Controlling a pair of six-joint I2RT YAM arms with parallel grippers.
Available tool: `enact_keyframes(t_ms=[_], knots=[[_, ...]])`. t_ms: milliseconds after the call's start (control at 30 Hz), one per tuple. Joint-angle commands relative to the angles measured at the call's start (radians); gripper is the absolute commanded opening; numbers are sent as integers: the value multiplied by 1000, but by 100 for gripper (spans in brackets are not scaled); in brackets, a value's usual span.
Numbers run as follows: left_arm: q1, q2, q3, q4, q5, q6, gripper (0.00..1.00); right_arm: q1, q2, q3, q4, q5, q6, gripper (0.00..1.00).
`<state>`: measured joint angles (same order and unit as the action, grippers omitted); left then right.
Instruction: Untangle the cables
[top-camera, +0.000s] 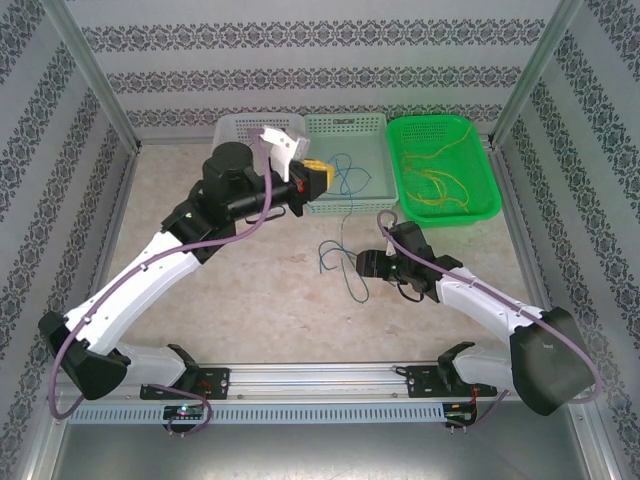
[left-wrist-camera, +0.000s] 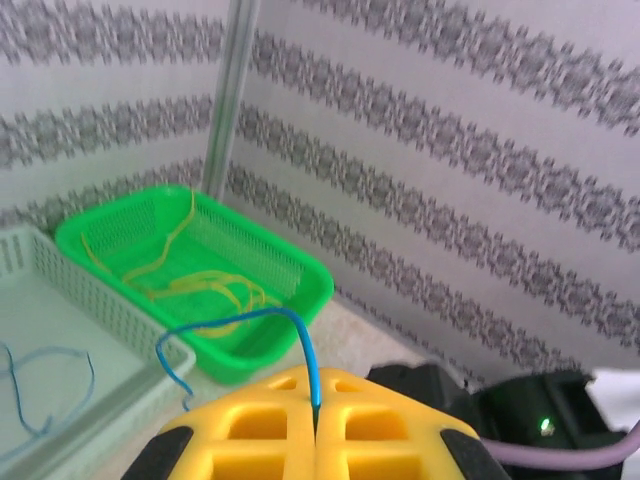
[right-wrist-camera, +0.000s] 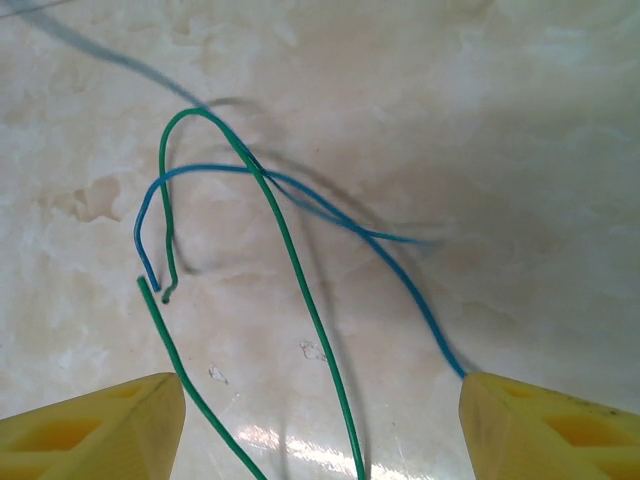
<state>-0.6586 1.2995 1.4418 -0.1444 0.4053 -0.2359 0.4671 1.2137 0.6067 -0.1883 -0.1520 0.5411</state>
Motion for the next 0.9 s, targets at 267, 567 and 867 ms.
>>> enact_keyframes(t_ms=[267, 567, 867], knots=[[13, 86, 336, -26, -73, 136, 0, 7, 22, -15, 53, 35, 16, 74], [106, 350, 571, -92, -36, 118, 1, 9, 6, -39, 62, 25, 29, 74], [238, 647, 803, -158, 82, 33, 1, 1, -70, -68, 31, 45, 28, 75]])
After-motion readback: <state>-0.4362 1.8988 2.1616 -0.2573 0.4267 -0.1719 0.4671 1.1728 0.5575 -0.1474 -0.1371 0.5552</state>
